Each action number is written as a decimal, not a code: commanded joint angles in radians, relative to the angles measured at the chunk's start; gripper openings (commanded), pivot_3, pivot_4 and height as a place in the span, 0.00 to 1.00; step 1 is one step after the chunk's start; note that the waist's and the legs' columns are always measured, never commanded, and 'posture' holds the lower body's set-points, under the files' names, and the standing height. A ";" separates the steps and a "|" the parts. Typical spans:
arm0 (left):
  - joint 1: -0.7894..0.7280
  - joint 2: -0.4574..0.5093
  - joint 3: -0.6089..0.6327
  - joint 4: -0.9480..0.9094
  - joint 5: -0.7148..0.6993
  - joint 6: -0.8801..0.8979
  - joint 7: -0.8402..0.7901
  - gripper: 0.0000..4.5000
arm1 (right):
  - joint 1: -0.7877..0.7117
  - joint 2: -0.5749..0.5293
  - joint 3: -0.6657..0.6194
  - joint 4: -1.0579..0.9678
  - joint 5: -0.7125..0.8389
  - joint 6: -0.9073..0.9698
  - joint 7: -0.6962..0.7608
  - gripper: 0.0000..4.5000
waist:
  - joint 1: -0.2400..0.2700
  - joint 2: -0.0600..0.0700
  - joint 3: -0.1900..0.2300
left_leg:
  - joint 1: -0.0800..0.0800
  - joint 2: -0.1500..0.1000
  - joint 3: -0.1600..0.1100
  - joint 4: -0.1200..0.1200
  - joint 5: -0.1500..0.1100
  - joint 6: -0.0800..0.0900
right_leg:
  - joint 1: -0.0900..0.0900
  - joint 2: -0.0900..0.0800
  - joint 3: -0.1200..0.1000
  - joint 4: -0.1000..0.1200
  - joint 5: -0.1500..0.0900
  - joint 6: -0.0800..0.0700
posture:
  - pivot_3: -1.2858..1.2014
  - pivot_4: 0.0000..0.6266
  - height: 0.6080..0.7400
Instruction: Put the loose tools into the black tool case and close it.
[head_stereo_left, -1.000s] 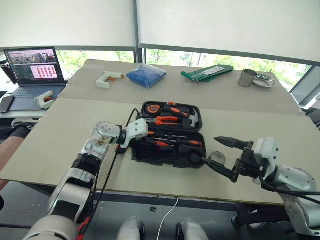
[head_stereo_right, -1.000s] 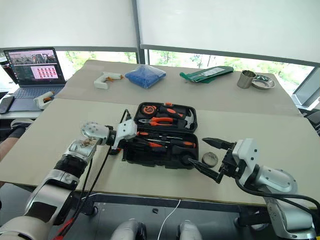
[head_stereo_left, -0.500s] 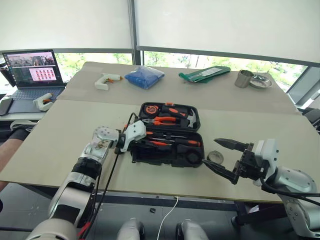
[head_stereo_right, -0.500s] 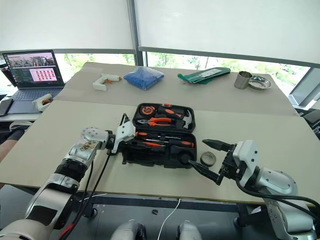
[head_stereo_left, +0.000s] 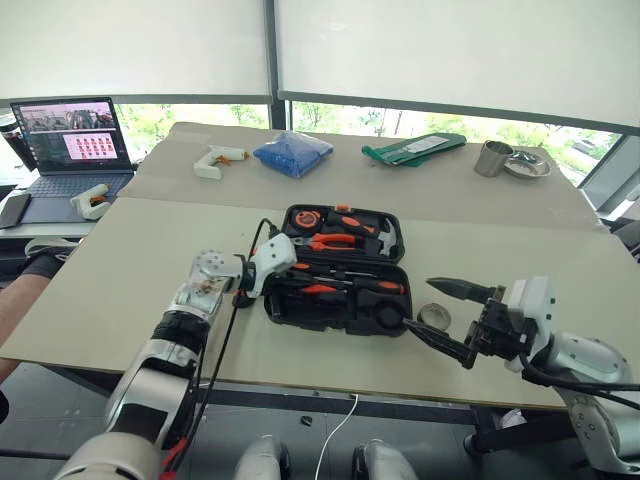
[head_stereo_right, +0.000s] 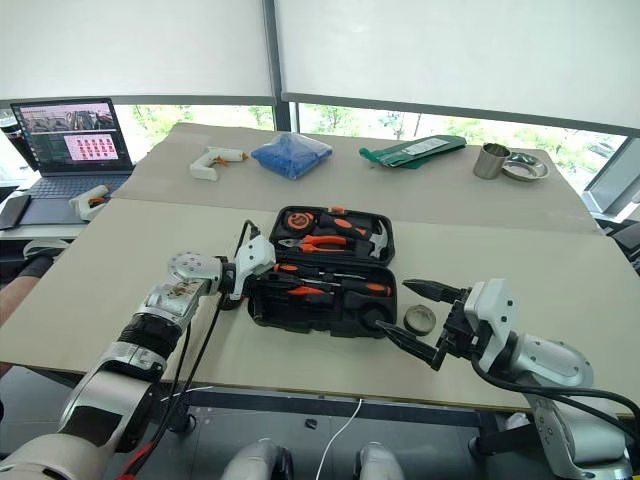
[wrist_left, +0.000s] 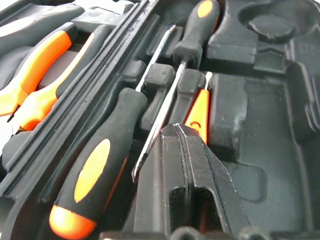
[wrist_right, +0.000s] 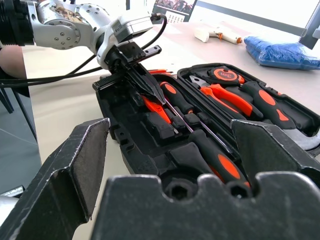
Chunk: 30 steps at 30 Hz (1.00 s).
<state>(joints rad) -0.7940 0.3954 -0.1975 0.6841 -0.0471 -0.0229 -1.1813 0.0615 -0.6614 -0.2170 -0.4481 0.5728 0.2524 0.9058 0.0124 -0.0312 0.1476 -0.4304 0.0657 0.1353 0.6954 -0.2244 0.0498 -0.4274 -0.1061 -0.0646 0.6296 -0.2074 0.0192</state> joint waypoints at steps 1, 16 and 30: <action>-0.006 0.008 -0.020 0.018 0.024 -0.009 -0.016 0.00 | 0.010 -0.010 -0.027 -0.045 0.026 0.006 -0.004 1.00 | 0.000 0.000 0.000 | 0.000 0.000 0.000 0.000 0.000 0.000 | 0.000 0.000 0.000 0.000 0.000 0.000 | 0.52 0.24 0.99; 0.319 0.172 0.426 -0.340 -0.320 0.083 0.080 0.49 | -0.004 0.031 -0.042 0.016 -0.042 -0.131 -0.006 1.00 | -0.021 0.000 0.000 | 0.000 0.002 0.000 -0.002 0.000 0.000 | -0.002 0.000 0.001 0.000 0.000 -0.001 | 0.52 0.24 0.99; 0.751 0.428 0.749 -0.624 -0.402 0.509 0.384 0.98 | -0.124 0.029 0.023 0.085 -0.009 -0.151 0.099 1.00 | 0.007 0.002 0.001 | 0.000 0.001 0.002 -0.002 -0.006 -0.009 | -0.008 -0.008 -0.002 -0.001 -0.005 -0.003 | 0.52 0.24 0.99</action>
<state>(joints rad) -0.0319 0.8050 0.5350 0.1600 -0.4026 0.4302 -0.8062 -0.0456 -0.6304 -0.1918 -0.3554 0.5609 0.1310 0.9954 0.0189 -0.0297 0.1490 -0.4303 0.0670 0.1371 0.6929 -0.2306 0.0401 -0.4355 -0.1145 -0.0671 0.6284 -0.2115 0.0142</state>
